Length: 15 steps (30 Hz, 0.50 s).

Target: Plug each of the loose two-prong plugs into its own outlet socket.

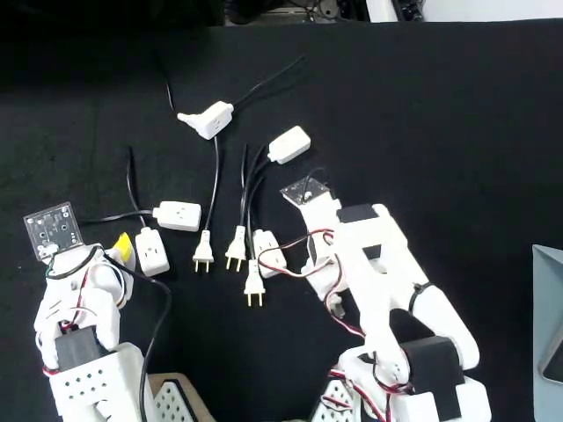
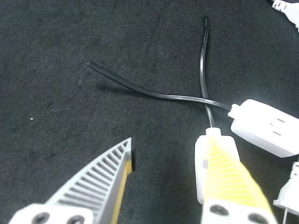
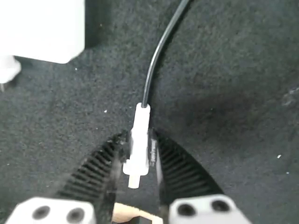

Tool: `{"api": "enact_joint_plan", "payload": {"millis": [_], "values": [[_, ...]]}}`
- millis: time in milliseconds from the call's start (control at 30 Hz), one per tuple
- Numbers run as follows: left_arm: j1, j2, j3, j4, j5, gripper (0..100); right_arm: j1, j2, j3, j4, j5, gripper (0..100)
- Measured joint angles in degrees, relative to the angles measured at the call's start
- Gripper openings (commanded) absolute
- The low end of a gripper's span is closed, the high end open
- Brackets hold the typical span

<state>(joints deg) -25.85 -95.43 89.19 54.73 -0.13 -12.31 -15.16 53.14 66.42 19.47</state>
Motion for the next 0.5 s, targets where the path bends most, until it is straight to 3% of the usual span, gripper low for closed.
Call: {"api": "enact_joint_plan", "payload": {"millis": [100, 500], "values": [[0.00, 0.00, 0.00, 0.00, 0.00, 25, 0.00, 0.00, 0.00, 1.14, 0.00, 13.9], [0.00, 0.00, 0.00, 0.00, 0.00, 25, 0.00, 0.00, 0.09, 4.57, 0.00, 8.9]]}}
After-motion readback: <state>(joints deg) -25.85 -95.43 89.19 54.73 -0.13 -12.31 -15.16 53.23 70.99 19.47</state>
